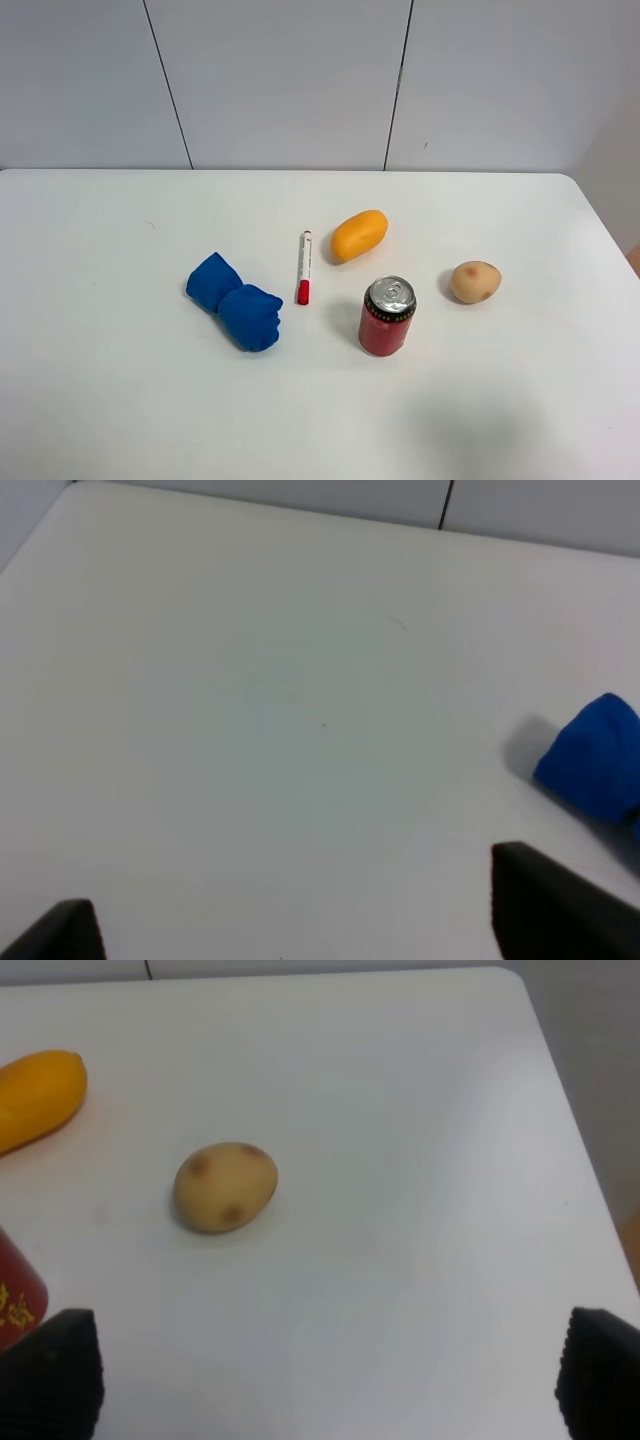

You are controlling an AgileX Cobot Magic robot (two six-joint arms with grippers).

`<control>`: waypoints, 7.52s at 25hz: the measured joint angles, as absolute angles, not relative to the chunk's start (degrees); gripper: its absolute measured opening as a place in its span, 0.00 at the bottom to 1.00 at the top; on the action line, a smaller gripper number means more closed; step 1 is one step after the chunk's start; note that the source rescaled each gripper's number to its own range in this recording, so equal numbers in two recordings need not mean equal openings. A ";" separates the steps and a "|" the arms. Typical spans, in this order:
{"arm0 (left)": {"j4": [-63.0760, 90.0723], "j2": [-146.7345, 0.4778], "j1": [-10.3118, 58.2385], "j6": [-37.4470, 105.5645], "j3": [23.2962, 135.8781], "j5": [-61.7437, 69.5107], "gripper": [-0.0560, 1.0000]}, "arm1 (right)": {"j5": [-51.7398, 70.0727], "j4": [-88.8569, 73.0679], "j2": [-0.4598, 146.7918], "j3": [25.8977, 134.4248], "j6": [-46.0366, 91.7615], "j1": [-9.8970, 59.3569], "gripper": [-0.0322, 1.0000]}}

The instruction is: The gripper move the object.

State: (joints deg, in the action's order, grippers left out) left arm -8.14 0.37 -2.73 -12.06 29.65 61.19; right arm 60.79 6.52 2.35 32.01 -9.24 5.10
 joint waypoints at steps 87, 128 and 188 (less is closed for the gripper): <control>-8.14 0.37 -2.73 -12.06 29.65 61.19 1.00 | 28.32 -13.85 95.88 76.01 2.32 24.68 0.04; -8.14 0.37 -2.73 -12.06 29.65 61.19 1.00 | 46.84 -4.61 139.77 115.60 2.78 40.02 0.11; -8.14 0.37 -2.73 -12.06 29.65 61.19 1.00 | 69.72 -5.19 29.56 103.36 4.91 -0.13 1.00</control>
State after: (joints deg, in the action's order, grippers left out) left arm -8.14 0.37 -2.73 -12.06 29.65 61.19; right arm 69.72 -5.19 29.56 103.36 4.91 -0.13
